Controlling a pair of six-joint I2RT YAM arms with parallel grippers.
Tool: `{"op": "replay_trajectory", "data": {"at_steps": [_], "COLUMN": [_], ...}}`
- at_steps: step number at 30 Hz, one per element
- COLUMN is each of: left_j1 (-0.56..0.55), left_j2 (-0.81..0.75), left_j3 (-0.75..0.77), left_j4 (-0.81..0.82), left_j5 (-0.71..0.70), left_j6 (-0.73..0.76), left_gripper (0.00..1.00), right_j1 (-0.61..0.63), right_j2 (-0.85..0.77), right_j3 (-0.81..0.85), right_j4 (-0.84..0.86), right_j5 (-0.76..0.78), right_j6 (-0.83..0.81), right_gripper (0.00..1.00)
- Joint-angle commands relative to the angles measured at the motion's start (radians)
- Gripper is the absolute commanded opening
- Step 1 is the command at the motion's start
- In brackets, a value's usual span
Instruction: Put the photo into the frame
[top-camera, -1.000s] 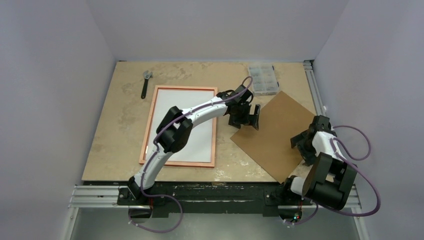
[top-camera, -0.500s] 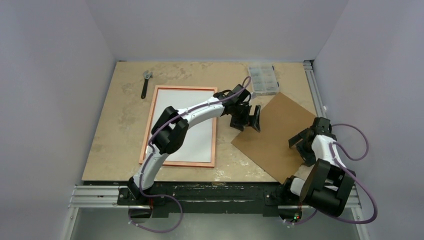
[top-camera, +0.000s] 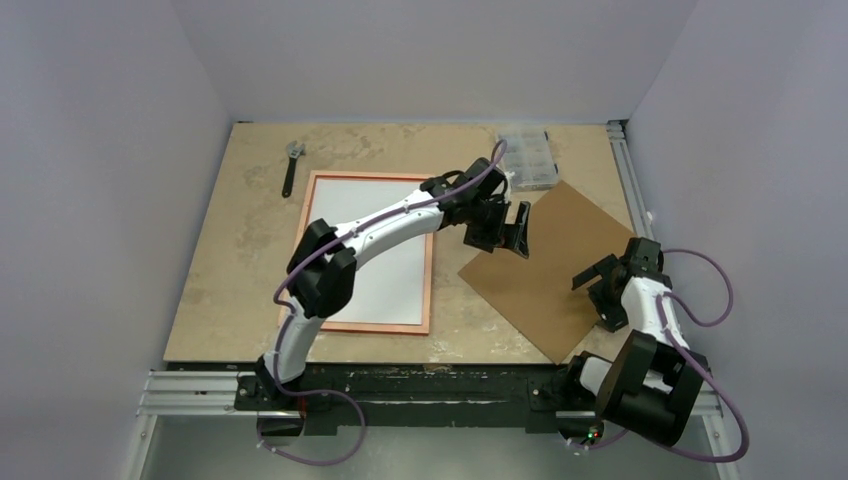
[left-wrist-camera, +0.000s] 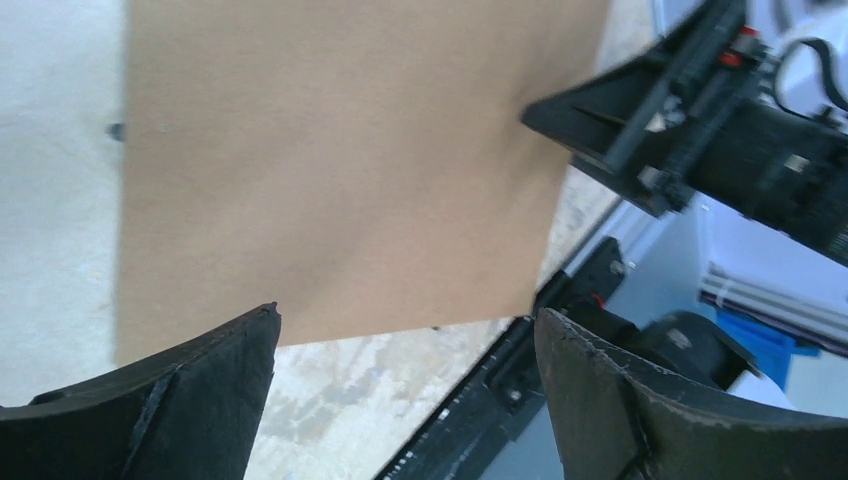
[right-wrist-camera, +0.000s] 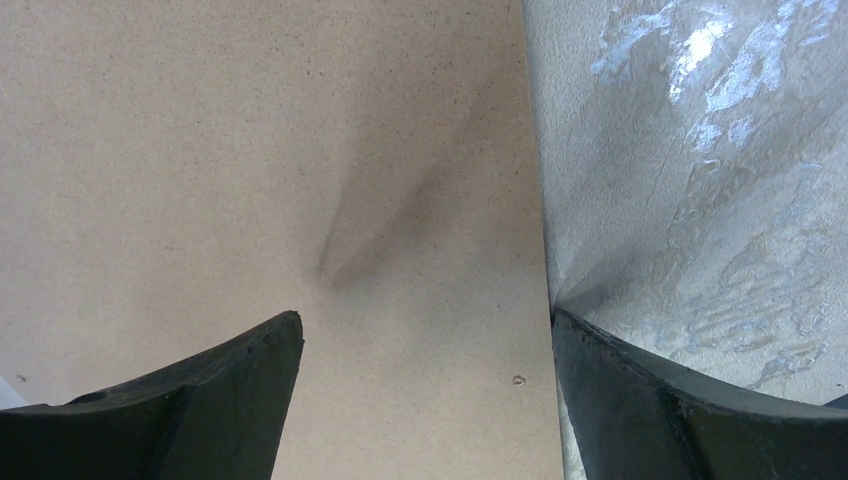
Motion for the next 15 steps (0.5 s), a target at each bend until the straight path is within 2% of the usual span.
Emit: {"op": "replay_trajectory", "data": {"at_steps": [1, 8, 15], "left_j1": [0.033, 0.051, 0.048], "left_j2": [0.067, 0.158, 0.258], "left_j3": [0.047, 0.058, 0.107], "left_j4": [-0.076, -0.065, -0.033], "left_j5": [-0.136, -0.283, -0.203], "left_j6": [0.032, 0.021, 0.022], "left_gripper": [0.95, 0.95, 0.92], "right_j1": [0.008, 0.008, 0.008], "right_j2": [0.064, 0.072, 0.105], "right_j3": [-0.043, -0.048, -0.043], "right_j4": [0.018, 0.023, 0.029], "right_j5": [-0.082, -0.068, -0.069], "right_j6": [0.031, 0.025, 0.018], "right_gripper": [0.92, 0.92, 0.92]}}
